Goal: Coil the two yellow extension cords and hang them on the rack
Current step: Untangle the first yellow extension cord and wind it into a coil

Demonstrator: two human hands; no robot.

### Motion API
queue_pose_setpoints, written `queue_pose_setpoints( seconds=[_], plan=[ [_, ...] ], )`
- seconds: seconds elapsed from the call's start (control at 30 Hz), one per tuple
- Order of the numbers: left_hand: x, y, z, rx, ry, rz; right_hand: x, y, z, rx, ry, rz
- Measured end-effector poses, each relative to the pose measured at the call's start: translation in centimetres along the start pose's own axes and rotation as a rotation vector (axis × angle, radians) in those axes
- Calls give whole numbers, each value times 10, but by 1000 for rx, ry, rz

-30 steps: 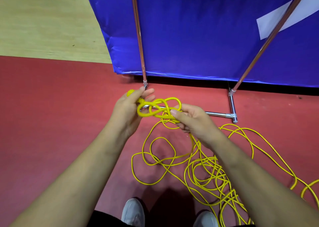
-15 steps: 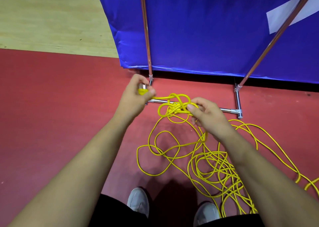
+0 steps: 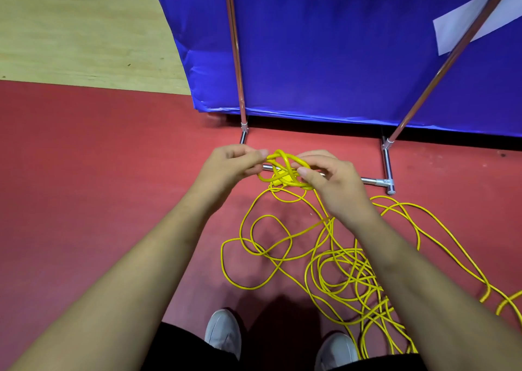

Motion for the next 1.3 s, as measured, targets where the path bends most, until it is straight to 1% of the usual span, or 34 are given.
queue_pose_setpoints(
  seconds=[0.03, 0.07, 0.13, 0.2, 0.37, 0.4, 0.47, 0.53, 0.57, 0.6, 0.67, 0.73, 0.77, 0.83, 0.9, 0.97, 1.03, 1.07, 1.1, 1.17, 1.2, 1.3],
  plan=[
    [-1, 4, -2, -21, -6, 45, -3, 3, -3, -26, -9, 14],
    [0, 5, -2, -20, 31, 122, -3, 7, -5, -41, -12, 34],
    [12, 5, -4, 31, 160, 227, -8, 14, -8, -51, -27, 75],
    [22, 0, -4, 92, 236, 252, -14, 18, -9, -66, -48, 96],
    [16, 1, -3, 103, 223, 223, -19, 23, -11, -130, -76, 83],
    [19, 1, -4, 120, 250, 225, -20, 26, -12, -137, -53, 85],
    [29, 3, -11, 146, 360, 267, -20, 29, -12, -112, 10, 95],
    [39, 5, -18, 169, 474, 276, -10, 26, -8, -61, 108, 135],
    [43, 2, -20, 207, 507, 272, -4, 24, -6, -46, 159, 179],
    [47, -4, -21, 260, 527, 269, 2, 23, -5, -43, 184, 210],
    [53, -18, -22, 385, 544, 260, 5, 21, -5, -48, 166, 229],
    [57, -27, -20, 452, 531, 222, 9, 20, -6, -35, 210, 296],
    [57, -27, -18, 444, 523, 200, 12, 19, -5, -27, 244, 312],
    [56, -21, -16, 357, 528, 184, 17, 19, -5, -20, 292, 272],
    [58, -9, -20, 275, 634, 317, 22, 24, -9, -42, 351, 277],
    [53, 8, -24, 140, 697, 418, 20, 30, -13, -80, 380, 305],
    [47, 22, -27, 43, 680, 430, 10, 29, -12, -86, 303, 199],
    [46, 23, -28, 46, 671, 414, 5, 27, -9, -70, 237, 113],
    [47, 21, -28, 95, 678, 429, 0, 23, -7, -49, 153, 13],
    [52, 12, -29, 265, 760, 557, -11, 20, -5, -21, -12, -179],
    [53, 9, -29, 314, 786, 602, -13, 20, -5, -12, -71, -252],
    [47, 15, -26, 288, 709, 590, -16, 18, -6, 37, -167, -373]
  ],
)
Point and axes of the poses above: each hand's wrist, its own z-axis towards the middle knuckle, its own y-axis out of the palm, x = y × z, the point moved 10 cm from there along z, towards the middle knuckle, and after that the axes turned 14 degrees about x, right-handed, at the moved point
